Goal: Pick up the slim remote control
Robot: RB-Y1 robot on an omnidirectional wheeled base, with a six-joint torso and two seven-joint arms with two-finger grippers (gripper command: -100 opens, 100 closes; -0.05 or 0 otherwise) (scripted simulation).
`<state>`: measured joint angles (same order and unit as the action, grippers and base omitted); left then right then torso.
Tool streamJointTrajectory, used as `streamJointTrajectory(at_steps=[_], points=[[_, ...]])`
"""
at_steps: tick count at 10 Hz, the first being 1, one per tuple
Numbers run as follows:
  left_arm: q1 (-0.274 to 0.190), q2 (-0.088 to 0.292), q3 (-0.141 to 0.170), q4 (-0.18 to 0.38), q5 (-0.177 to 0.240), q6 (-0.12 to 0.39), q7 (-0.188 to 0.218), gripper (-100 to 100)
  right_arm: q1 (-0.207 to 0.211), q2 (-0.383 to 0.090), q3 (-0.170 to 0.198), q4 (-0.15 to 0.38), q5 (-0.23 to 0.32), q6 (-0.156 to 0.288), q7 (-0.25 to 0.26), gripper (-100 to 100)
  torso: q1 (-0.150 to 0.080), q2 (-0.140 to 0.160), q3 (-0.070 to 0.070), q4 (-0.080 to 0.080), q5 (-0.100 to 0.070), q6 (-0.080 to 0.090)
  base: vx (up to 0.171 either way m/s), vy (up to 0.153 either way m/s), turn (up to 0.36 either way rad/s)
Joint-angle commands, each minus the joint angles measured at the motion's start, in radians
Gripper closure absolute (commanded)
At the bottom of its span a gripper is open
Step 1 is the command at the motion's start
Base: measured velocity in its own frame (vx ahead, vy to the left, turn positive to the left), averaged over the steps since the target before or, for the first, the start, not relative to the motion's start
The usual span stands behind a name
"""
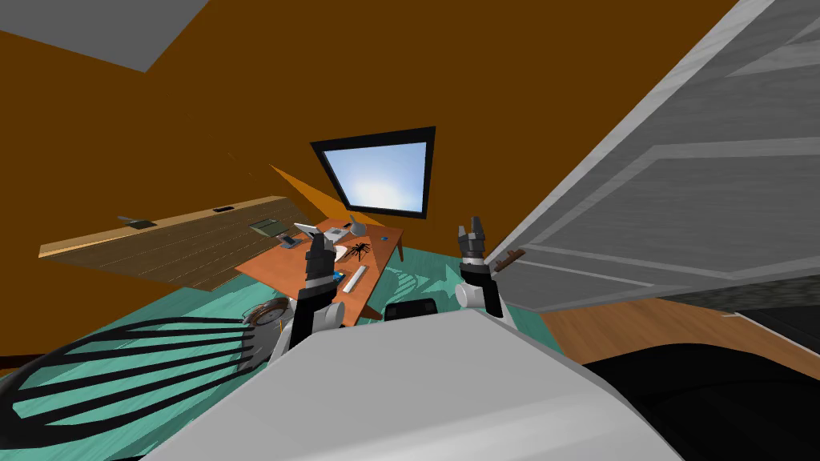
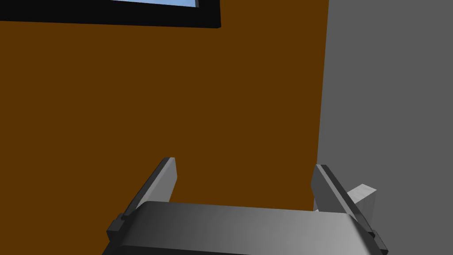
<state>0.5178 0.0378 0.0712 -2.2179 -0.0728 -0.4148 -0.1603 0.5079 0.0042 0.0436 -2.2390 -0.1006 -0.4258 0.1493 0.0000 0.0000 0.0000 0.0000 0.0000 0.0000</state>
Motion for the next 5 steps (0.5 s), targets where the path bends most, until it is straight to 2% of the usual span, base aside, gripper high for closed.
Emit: streamJointTrajectory(at_steps=[1,5], points=[[-0.014,0.032,0.010,0.015,0.008,0.027,0.005,-100,0.000,0.000,0.000,0.000,0.000,0.000,0.000,0,0.000,0.000,0.000,0.000,0.000,0.000,-0.029,-0.106,-0.034],[-0.061,0.088,0.045,0.065,0.035,0.121,0.023,-100,0.000,0.000,0.000,0.000,0.000,0.000,0.000,0,-0.008,0.003,0.002,0.001,-0.002,0.000,-0.052,-0.127,-0.006]])
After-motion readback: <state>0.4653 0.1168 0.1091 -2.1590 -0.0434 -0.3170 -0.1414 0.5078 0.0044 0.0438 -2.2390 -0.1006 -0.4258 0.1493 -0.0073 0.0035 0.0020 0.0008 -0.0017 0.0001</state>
